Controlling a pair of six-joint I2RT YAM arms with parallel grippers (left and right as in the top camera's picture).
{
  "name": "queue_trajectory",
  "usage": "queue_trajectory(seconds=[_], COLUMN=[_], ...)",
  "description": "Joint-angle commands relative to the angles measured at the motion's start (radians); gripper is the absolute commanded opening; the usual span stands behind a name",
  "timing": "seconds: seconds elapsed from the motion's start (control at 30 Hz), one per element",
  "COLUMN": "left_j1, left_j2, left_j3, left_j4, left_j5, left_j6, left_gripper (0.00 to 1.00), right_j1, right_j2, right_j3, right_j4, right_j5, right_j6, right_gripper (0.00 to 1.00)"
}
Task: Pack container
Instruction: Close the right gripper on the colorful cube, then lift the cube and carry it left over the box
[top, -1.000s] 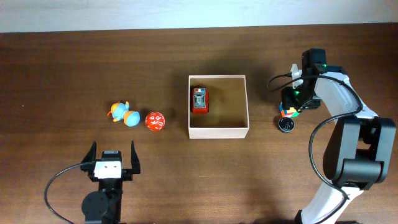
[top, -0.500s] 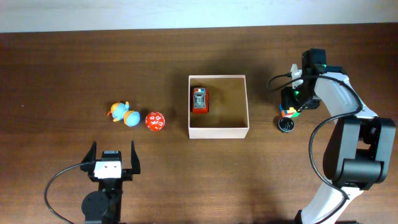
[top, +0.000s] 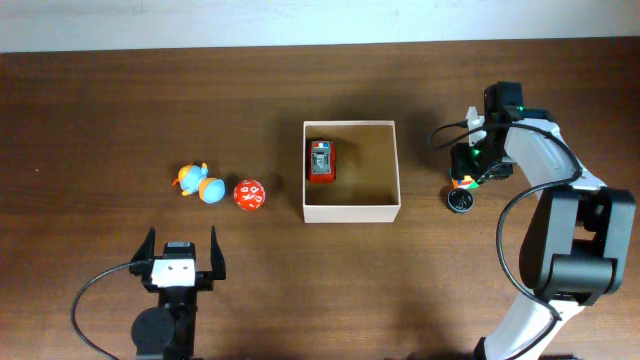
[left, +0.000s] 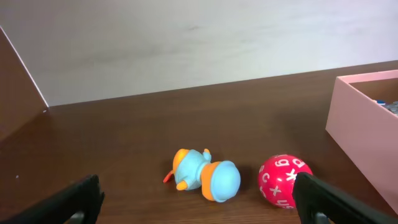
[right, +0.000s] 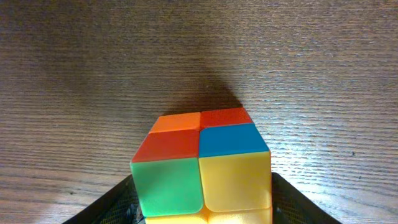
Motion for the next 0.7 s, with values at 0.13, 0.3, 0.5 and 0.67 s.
queue_trajectory(seconds=[0.13,0.3,0.5,0.67], left_j1=[-0.004,-0.004,-0.004,-0.004], left_j2=[-0.006,-0.006,-0.006,-0.006], left_j3=[-0.005,-0.005,-0.005,-0.005], left_j4=[-0.001,-0.001,-0.001,-0.001], left_j5=[0.011,0.011,0.011,0.011], left_j6=[0.013,0.013,0.013,0.013], left_gripper=[0.99,0.99,0.99,0.99], right_j1=[0.001,0.001,0.001,0.001], right_j2=[-0.008,-0.008,-0.008,-0.008], right_j3=[-0.006,-0.006,-0.005,-0.003], right_j4=[0.007,0.011,0.015,0.02], right_j5=[-0.013,-0.013,-0.024,-0.039], right_j6=[0.008,0.008,0.02,0.039], right_gripper=[0.55,0.43,0.42,0.42])
